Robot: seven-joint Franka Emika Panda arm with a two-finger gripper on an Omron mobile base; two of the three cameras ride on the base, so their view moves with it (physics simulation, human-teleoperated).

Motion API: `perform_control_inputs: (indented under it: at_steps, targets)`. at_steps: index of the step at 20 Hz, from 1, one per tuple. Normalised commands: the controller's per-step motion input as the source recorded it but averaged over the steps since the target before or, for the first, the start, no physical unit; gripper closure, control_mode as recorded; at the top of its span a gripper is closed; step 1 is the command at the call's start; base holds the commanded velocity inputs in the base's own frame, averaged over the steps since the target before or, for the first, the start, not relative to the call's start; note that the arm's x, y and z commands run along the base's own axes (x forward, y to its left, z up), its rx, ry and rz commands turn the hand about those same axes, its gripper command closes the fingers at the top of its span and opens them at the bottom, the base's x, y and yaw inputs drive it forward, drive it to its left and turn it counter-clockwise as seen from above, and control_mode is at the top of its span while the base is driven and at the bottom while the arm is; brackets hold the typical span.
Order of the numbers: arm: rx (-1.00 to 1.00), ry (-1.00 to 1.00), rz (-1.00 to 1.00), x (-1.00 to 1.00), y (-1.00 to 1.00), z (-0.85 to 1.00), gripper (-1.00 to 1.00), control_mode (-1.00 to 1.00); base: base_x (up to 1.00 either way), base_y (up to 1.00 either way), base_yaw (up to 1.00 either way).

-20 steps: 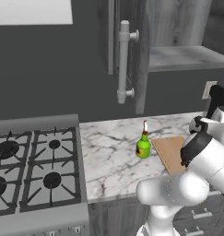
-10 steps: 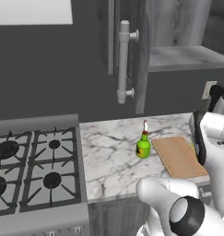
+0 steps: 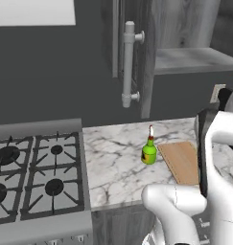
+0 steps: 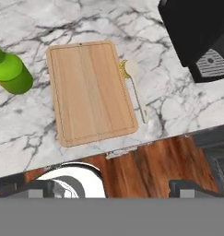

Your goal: Grab the spray bottle from the cabinet, then place it next to the cutting board for sanitizing. Then grab the dish brush from the countertop next to the sink and place it next to the cutting board.

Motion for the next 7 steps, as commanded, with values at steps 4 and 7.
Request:
perform_control_inputs:
  at_steps: [4,7]
  targets:
    - [0.04,-0.07,-0.02,-0.74,0.24,1.00,-1.00,-1.00,0.00,0.00,0.00]
    - [0.09,-0.13,0.00,-0.82,0.17,1.00,-1.00,-1.00,0.00,0.00,0.00]
